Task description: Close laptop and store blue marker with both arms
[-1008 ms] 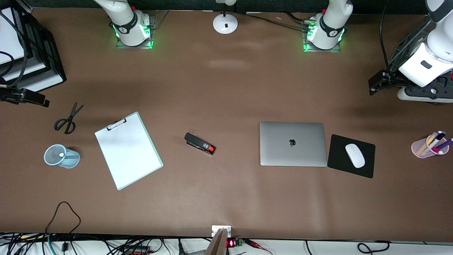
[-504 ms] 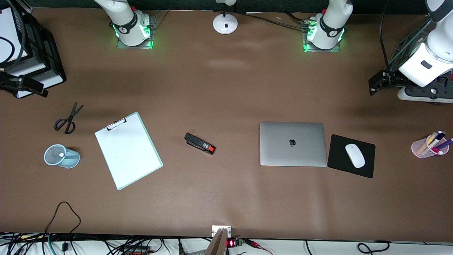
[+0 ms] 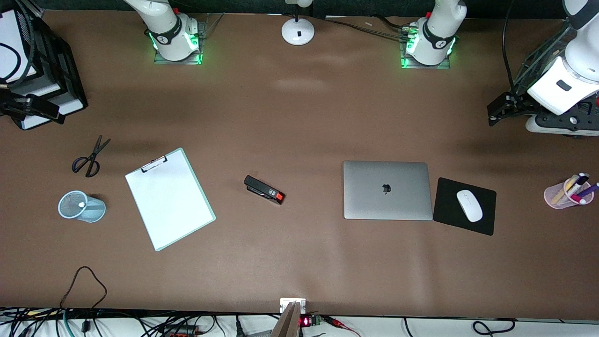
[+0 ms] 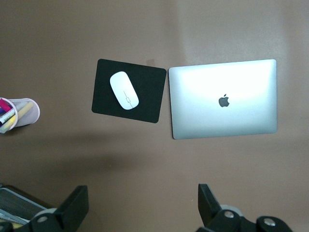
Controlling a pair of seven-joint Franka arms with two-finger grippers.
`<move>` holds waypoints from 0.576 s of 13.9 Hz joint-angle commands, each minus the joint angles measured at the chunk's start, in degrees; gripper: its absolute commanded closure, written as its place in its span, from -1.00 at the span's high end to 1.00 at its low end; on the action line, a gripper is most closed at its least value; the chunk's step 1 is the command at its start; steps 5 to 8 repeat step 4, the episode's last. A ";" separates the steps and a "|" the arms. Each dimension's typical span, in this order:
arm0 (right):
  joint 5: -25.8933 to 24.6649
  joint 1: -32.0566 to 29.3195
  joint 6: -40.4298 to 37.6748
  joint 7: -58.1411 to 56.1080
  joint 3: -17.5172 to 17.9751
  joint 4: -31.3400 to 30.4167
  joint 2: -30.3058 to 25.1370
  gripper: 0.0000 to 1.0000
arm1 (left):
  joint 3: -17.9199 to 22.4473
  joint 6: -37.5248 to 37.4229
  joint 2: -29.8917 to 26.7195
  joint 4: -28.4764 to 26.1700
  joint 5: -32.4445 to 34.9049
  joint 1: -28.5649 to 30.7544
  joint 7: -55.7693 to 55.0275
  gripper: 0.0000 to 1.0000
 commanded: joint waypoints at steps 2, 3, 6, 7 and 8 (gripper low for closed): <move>-0.67 -0.49 0.70 0.28 0.94 -0.96 -0.91 1.00 | -0.27 -0.99 0.11 0.99 0.35 0.53 1.23 1.00; -0.67 -0.32 0.61 0.19 1.02 -0.96 -0.82 1.00 | -0.27 -0.99 0.11 0.99 0.35 0.53 1.23 1.00; -0.67 -0.31 0.52 0.19 1.02 -0.96 -0.82 1.00 | -0.27 -0.99 0.11 0.99 0.35 0.53 1.23 1.00; -0.67 -0.31 0.52 0.19 1.02 -0.96 -0.82 1.00 | -0.27 -0.99 0.11 0.99 0.35 0.53 1.23 1.00; -0.67 -0.31 0.52 0.19 1.02 -0.96 -0.82 1.00 | -0.27 -0.99 0.11 0.99 0.35 0.53 1.23 1.00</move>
